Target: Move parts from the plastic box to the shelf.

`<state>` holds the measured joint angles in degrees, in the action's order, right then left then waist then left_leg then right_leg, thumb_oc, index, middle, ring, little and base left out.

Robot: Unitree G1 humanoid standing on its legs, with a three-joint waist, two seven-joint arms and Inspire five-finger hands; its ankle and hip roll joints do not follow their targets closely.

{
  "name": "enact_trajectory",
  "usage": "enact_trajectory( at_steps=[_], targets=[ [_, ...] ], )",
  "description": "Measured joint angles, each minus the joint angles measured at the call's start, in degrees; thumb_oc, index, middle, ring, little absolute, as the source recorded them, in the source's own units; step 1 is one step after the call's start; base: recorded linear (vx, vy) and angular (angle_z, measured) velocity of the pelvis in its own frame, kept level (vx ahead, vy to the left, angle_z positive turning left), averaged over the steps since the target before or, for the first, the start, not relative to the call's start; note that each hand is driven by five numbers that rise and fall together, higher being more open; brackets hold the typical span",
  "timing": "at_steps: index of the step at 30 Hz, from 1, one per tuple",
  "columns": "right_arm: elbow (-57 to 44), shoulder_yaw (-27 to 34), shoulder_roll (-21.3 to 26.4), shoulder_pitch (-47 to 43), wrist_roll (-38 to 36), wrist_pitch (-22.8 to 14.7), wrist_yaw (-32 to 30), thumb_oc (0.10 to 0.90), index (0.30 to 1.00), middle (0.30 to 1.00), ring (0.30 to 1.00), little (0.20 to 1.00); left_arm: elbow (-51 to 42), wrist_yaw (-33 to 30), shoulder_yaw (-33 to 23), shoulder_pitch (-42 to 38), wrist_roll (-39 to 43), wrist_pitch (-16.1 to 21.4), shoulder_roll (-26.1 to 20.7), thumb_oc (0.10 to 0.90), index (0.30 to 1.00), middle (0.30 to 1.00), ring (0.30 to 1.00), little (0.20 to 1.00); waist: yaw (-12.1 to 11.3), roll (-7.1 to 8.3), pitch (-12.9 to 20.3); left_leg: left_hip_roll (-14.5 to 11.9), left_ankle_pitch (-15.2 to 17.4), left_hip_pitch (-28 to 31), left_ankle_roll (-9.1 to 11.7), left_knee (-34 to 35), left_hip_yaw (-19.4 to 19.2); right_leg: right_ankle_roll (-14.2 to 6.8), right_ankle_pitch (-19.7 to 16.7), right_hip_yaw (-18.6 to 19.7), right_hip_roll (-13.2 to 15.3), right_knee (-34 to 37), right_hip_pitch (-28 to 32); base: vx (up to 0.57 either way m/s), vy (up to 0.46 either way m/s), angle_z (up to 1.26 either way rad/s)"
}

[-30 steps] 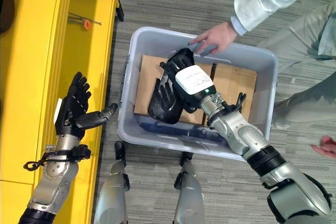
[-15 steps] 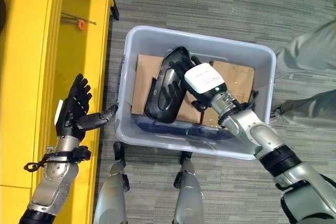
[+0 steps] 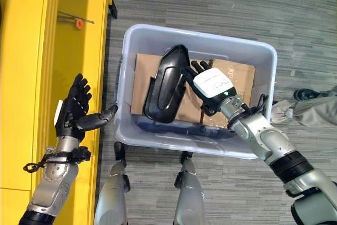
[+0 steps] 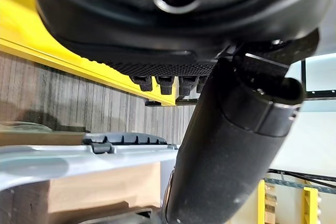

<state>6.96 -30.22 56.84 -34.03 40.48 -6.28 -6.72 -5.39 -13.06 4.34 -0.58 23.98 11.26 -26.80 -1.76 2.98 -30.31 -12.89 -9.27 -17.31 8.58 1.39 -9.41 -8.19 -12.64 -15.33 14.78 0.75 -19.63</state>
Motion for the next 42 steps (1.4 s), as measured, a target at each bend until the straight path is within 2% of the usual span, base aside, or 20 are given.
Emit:
enact_trajectory(
  at_steps=[12, 23, 29, 32, 36, 42],
  targets=[
    [-0.02, -3.62, 1.39, -5.04, 2.24, -0.12, 0.99, 0.9, 1.0, 1.0, 1.0, 1.0, -0.49, 0.0, -0.01, -0.1, 0.09, 0.01, -0.04, 0.9, 1.0, 1.0, 1.0, 1.0, -0.06, -0.32, -0.18, 0.02, 0.01, -1.6, 0.0, -0.04, 0.0, -0.02, 0.0, 0.08, 0.0, 0.02, -1.57, 0.0, -0.004, -0.01],
    [0.61, -15.08, 1.51, -12.71, 4.55, -1.45, 3.21, 0.9, 1.0, 1.0, 1.0, 1.0, -0.61, -0.05, 0.01, 0.08, 0.3, 0.02, -0.05, 0.9, 1.0, 1.0, 1.0, 1.0, -0.4, -1.04, -0.59, 0.13, -0.06, -3.55, 0.04, -0.17, 0.23, -0.05, -0.03, -0.19, 0.24, -0.06, -3.28, 0.0, 0.0, 0.0],
    [0.88, -18.43, 1.52, -17.23, 5.19, -2.08, 4.25, 0.9, 1.0, 1.0, 1.0, 1.0, -0.64, -0.06, -0.04, -0.3, 0.41, 0.06, -0.05, 0.9, 1.0, 1.0, 1.0, 1.0, -0.5, -1.37, -0.68, 0.29, -0.08, -6.56, 0.02, -0.8, 0.48, -0.13, 0.05, -0.19, 0.56, -0.9, -6.26, 0.0, -0.002, 0.01],
    [1.3, -18.58, 1.5, -17.78, 5.62, -2.05, 4.81, 0.9, 1.0, 1.0, 1.0, 1.0, -0.65, -0.05, 0.06, -0.23, 0.4, 0.06, -0.04, 0.9, 1.0, 1.0, 1.0, 1.0, -1.33, -1.57, -0.72, 0.28, -0.09, -8.1, 0.0, -1.18, 0.57, -0.13, 0.06, -0.14, 0.62, -1.31, -7.84, 0.0, 0.0, 0.0],
    [3.57, -20.63, 1.55, -20.25, 6.43, -2.01, 5.24, 0.9, 1.0, 1.0, 1.0, 1.0, -0.71, -0.15, -0.02, -0.18, 0.41, 0.12, -0.05, 0.9, 1.0, 1.0, 1.0, 1.0, -1.59, -2.36, -0.72, 0.93, -0.41, -10.73, -0.43, -1.58, 0.95, -0.2, 0.18, -0.21, 1.4, -2.35, -10.41, 0.01, -0.013, 0.06],
    [3.29, -23.64, 2.59, -25.35, 6.58, -2.78, 5.54, 0.9, 1.0, 1.0, 1.0, 1.0, -0.75, -0.15, -0.1, 0.04, 0.42, 0.15, -0.05, 0.9, 1.0, 1.0, 1.0, 1.0, -1.57, -2.4, -0.71, 1.43, -0.83, -13.58, -0.83, -2.07, 1.0, -0.28, 0.45, 0.21, 2.21, -4.4, -14.04, 0.01, 0.001, 0.02]
  ],
)
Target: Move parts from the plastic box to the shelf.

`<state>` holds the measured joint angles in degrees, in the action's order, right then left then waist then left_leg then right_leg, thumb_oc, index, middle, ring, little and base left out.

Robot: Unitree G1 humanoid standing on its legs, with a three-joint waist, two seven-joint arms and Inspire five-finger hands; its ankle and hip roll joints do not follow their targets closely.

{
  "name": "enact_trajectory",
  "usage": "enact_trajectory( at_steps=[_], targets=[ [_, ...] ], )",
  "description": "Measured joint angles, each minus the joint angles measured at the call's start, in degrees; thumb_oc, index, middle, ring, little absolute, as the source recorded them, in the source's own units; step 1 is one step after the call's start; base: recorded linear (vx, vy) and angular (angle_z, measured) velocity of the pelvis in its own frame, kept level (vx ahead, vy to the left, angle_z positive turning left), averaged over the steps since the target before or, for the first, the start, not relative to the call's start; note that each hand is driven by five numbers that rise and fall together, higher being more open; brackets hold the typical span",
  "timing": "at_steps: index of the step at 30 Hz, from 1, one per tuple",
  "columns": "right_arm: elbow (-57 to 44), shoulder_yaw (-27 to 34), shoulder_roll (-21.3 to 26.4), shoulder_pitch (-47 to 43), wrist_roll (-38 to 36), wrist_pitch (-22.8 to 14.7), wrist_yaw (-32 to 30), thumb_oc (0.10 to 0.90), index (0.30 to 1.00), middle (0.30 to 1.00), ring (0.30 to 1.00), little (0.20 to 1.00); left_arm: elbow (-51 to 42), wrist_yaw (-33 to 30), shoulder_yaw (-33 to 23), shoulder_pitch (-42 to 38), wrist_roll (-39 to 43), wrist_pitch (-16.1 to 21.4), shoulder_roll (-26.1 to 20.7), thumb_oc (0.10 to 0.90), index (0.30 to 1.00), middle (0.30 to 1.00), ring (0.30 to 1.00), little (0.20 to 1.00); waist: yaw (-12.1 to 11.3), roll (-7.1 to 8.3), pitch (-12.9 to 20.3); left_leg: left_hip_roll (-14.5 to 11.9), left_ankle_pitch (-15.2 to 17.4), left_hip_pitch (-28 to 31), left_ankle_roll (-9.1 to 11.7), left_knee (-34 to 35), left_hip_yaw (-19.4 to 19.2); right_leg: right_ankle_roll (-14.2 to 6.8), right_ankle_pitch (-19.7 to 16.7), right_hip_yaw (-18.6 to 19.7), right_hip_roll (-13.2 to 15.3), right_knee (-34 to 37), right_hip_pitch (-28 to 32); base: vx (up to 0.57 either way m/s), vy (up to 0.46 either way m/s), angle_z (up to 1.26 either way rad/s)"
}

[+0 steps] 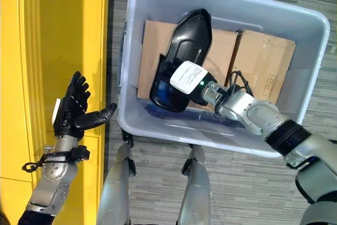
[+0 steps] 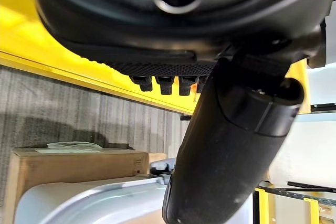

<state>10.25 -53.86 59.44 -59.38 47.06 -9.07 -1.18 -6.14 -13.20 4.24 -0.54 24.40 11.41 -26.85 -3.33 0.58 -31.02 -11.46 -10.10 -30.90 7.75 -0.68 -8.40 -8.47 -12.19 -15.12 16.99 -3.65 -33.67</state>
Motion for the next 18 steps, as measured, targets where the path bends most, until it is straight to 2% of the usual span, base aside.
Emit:
enact_trajectory(
  at_steps=[7, 14, 18],
  targets=[
    [-0.59, -0.17, 3.08, -3.6, -0.02, -1.03, -0.34, 0.9, 1.0, 1.0, 1.0, 1.0, -0.14, -0.03, 0.0, 0.13, 0.06, 0.07, -0.01, 0.9, 1.0, 1.0, 1.0, 1.0, 0.37, -0.06, 0.04, 0.39, -1.09, -3.2, -0.28, -0.04, 0.21, 0.29, 0.21, 0.55, 0.73, -2.38, -4.31, 0.01, -0.002, 0.01],
    [-0.84, -0.94, 3.97, -4.59, 0.04, -1.18, -0.45, 0.9, 1.0, 1.0, 1.0, 1.0, -0.15, -0.1, -0.01, 0.35, 0.07, 0.15, -0.03, 0.9, 1.0, 1.0, 1.0, 1.0, 0.56, -0.19, 0.13, 0.56, -1.45, -4.43, -0.51, -0.03, 0.55, 0.46, 1.19, 0.71, 1.3, -4.91, -6.49, 0.01, -0.002, 0.02],
    [-0.81, -1.12, 4.31, -6.32, 0.0, -1.96, -0.8, 0.9, 1.0, 1.0, 1.0, 1.0, -0.18, -0.14, -0.11, 1.32, 0.08, 0.75, -0.31, 0.9, 1.0, 1.0, 1.0, 1.0, 1.3, -0.29, 0.24, 0.61, -1.96, -6.33, -0.79, -0.05, 0.53, 0.85, 2.19, 1.18, 1.8, -7.82, -9.74, 0.0, 0.002, 0.01]
  ],
)
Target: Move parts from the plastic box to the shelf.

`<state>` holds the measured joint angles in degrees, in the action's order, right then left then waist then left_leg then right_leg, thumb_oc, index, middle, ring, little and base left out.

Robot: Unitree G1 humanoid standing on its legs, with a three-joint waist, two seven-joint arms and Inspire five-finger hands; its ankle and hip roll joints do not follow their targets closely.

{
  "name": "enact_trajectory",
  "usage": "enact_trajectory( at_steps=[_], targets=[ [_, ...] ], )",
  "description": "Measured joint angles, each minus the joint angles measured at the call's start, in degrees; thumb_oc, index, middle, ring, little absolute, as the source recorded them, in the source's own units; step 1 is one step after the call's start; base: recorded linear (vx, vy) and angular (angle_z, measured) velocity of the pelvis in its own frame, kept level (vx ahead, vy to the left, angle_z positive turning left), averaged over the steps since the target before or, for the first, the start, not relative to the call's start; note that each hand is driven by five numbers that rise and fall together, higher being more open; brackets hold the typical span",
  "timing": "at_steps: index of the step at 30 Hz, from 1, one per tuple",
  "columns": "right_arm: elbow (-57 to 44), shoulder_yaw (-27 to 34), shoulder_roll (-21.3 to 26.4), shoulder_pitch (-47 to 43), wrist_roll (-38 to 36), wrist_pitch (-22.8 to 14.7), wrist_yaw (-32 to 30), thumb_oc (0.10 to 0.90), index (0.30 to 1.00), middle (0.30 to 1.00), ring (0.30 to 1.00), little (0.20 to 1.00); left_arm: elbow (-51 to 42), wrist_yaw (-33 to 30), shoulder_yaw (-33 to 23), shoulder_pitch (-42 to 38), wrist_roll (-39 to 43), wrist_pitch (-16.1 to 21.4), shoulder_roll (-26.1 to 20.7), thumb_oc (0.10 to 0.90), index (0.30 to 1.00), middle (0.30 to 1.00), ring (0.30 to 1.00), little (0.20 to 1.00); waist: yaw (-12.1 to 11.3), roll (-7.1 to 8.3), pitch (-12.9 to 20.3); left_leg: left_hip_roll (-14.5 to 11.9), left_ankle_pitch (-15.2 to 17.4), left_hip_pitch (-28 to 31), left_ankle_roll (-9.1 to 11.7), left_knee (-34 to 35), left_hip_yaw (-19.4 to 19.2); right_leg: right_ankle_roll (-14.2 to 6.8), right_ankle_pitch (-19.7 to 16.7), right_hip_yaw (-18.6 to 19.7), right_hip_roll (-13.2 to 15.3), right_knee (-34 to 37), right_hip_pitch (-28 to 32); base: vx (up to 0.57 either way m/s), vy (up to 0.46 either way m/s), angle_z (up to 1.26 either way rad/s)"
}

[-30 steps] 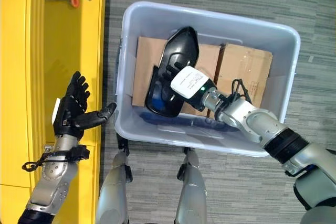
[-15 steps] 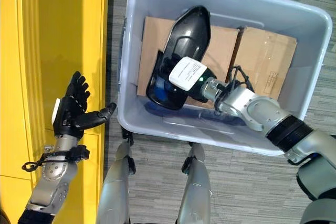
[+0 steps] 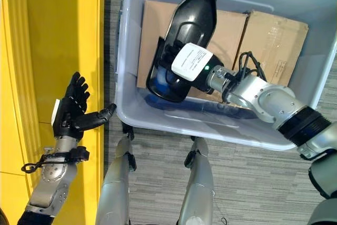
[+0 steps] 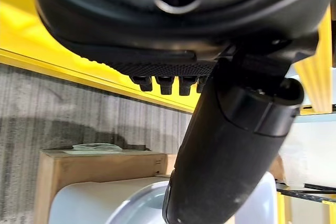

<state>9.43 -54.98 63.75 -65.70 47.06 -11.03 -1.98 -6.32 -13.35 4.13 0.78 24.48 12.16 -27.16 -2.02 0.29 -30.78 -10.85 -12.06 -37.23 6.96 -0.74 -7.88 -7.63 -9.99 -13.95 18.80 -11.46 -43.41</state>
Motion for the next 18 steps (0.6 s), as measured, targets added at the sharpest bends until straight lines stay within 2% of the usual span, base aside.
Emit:
enact_trajectory(
  at_steps=[7, 8, 9, 10, 13, 14, 18],
  targets=[
    [2.6, 1.3, -1.65, 1.56, -0.02, -0.43, -1.12, 0.9, 1.0, 1.0, 1.0, 1.0, -0.27, 0.08, 0.12, 0.47, 0.01, 0.77, -0.13, 0.9, 1.0, 1.0, 1.0, 1.0, 0.27, -0.52, 0.45, 0.02, -0.31, -0.23, -0.22, -0.05, -0.13, 0.01, 0.86, 0.91, 0.19, -2.07, -1.55, 0.0, 0.0, -0.01],
    [2.82, 2.2, -1.79, 2.4, -0.03, -0.51, -1.2, 0.641, 0.638, 0.638, 0.638, 0.638, -0.29, 0.15, 0.27, 0.48, 0.0, 0.77, -0.13, 0.9, 1.0, 1.0, 1.0, 1.0, 0.26, -0.65, 0.61, 0.02, -0.35, -0.27, -0.26, -0.05, -0.12, 0.34, 1.15, 0.91, 0.25, -2.47, -1.72, 0.0, 0.011, 0.04],
    [3.37, 2.52, -2.02, 2.9, -0.03, -0.62, -1.64, 0.476, 0.407, 0.407, 0.407, 0.407, -0.27, 0.17, 0.35, 0.61, 0.01, 0.77, -0.12, 0.9, 1.0, 1.0, 1.0, 1.0, 0.26, -0.78, 1.04, 0.06, -0.38, -0.48, -0.29, -0.12, -0.1, 0.06, 1.49, 0.92, 0.36, -3.01, -2.06, 0.0, -0.001, 0.03],
    [4.25, 2.51, -2.56, 3.06, -0.03, -0.75, -1.86, 0.4, 0.3, 0.3, 0.3, 0.3, -0.25, 0.16, 0.36, 0.76, 0.01, 0.76, -0.12, 0.9, 1.0, 1.0, 1.0, 1.0, 0.29, -0.8, 1.6, 0.05, -0.38, -0.75, -0.29, -0.17, -0.07, 0.02, 1.58, 0.93, 0.4, -3.26, -2.4, 0.0, -0.006, 0.03],
    [8.15, 3.69, -4.73, 6.76, 0.04, -0.99, -2.09, 0.4, 0.3, 0.3, 0.3, 0.3, 0.11, 0.17, 1.24, 0.89, 0.0, 0.77, -0.1, 0.9, 1.0, 1.0, 1.0, 1.0, 0.18, -1.14, 5.27, 0.05, -0.46, -1.3, -0.24, -0.17, 0.26, 0.29, 2.75, 0.86, 0.77, -5.09, -3.52, 0.0, 0.0, 0.07],
    [9.66, 4.34, -5.09, 8.87, 0.08, -1.12, -4.15, 0.4, 0.3, 0.3, 0.3, 0.3, 0.11, 0.16, 1.38, 1.17, 0.01, 0.86, -0.11, 0.9, 1.0, 1.0, 1.0, 1.0, 0.29, -1.2, 6.65, 0.09, -0.51, -1.53, -0.24, -0.18, 0.38, 0.27, 3.08, 0.85, 0.93, -5.59, -3.87, -0.01, 0.013, 0.07],
    [11.56, 7.2, -6.24, 11.21, 1.75, -0.89, -8.79, 0.4, 0.3, 0.3, 0.3, 0.3, 0.12, 0.16, 2.28, 1.06, 0.01, 0.94, -0.12, 0.9, 1.0, 1.0, 1.0, 1.0, 0.38, -1.99, 7.44, 0.09, -0.72, -1.44, -0.27, -0.24, 0.36, 0.29, 3.09, 0.87, 0.83, -5.92, -3.91, 0.0, 0.0, 0.0]
  ],
)
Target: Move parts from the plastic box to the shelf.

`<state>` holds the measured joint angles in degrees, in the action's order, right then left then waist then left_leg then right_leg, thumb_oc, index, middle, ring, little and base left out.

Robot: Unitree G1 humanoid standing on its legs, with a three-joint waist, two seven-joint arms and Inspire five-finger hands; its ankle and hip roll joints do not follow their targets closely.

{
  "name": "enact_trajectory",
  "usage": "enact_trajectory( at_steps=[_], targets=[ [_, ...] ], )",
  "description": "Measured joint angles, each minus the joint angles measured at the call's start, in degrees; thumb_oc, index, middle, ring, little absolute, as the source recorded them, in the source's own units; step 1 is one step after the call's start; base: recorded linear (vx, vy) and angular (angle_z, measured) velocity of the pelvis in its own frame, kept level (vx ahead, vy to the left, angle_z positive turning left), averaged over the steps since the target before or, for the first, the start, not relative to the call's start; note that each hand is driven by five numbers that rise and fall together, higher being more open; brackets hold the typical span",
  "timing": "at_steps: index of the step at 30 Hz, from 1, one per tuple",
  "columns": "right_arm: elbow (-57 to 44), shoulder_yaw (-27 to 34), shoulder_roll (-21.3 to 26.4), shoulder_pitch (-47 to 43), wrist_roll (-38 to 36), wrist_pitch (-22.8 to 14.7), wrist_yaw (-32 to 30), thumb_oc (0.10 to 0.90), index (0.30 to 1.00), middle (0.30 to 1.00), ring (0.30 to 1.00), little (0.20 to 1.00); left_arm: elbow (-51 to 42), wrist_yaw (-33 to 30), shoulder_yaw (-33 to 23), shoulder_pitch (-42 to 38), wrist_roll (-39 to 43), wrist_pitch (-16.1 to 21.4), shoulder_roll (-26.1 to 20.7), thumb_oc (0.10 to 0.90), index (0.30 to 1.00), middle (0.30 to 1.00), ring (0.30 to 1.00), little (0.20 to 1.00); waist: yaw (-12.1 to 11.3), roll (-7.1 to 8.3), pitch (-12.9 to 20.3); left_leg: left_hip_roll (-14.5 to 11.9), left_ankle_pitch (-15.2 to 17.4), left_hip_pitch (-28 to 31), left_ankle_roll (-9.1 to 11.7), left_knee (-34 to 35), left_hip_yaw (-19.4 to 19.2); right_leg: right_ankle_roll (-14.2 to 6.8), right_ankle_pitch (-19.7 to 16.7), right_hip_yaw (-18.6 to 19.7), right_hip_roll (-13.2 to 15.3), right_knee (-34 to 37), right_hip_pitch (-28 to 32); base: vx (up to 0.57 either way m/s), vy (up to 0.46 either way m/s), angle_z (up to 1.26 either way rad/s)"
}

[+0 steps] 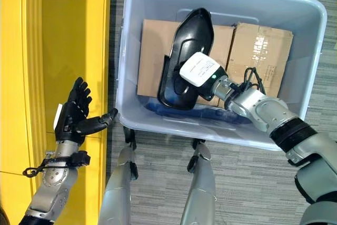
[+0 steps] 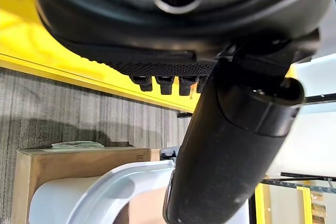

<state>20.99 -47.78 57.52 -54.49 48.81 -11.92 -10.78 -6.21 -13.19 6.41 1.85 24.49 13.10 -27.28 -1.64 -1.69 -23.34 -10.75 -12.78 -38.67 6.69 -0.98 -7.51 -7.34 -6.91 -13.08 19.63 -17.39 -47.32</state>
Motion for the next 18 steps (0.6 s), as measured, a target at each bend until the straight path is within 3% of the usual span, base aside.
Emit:
enact_trajectory(
  at_steps=[7, 18],
  targets=[
    [1.79, 1.6, -1.51, 2.21, 1.93, 1.42, -4.87, 0.4, 0.3, 0.3, 0.3, 0.3, 0.04, 0.01, 0.92, 0.13, 0.02, 0.01, 0.0, 0.9, 1.0, 1.0, 1.0, 1.0, -0.05, -0.04, 0.01, -0.03, -0.09, 0.28, -0.01, 0.01, -0.06, 0.01, 0.0, 0.03, 0.07, -0.37, 0.0, 0.0, 0.0, 0.0],
    [3.7, 0.52, -2.77, 2.81, 3.35, 3.47, -6.06, 0.4, 0.3, 0.3, 0.3, 0.3, 0.48, 0.0, 2.54, -0.41, 0.05, 0.02, 0.0, 0.9, 1.0, 1.0, 1.0, 1.0, -0.43, -0.29, -0.12, 0.24, -0.3, 2.53, -0.18, 0.33, 0.0, -0.14, -0.1, -0.53, 0.04, 0.39, 2.79, 0.0, 0.002, 0.01]
  ],
)
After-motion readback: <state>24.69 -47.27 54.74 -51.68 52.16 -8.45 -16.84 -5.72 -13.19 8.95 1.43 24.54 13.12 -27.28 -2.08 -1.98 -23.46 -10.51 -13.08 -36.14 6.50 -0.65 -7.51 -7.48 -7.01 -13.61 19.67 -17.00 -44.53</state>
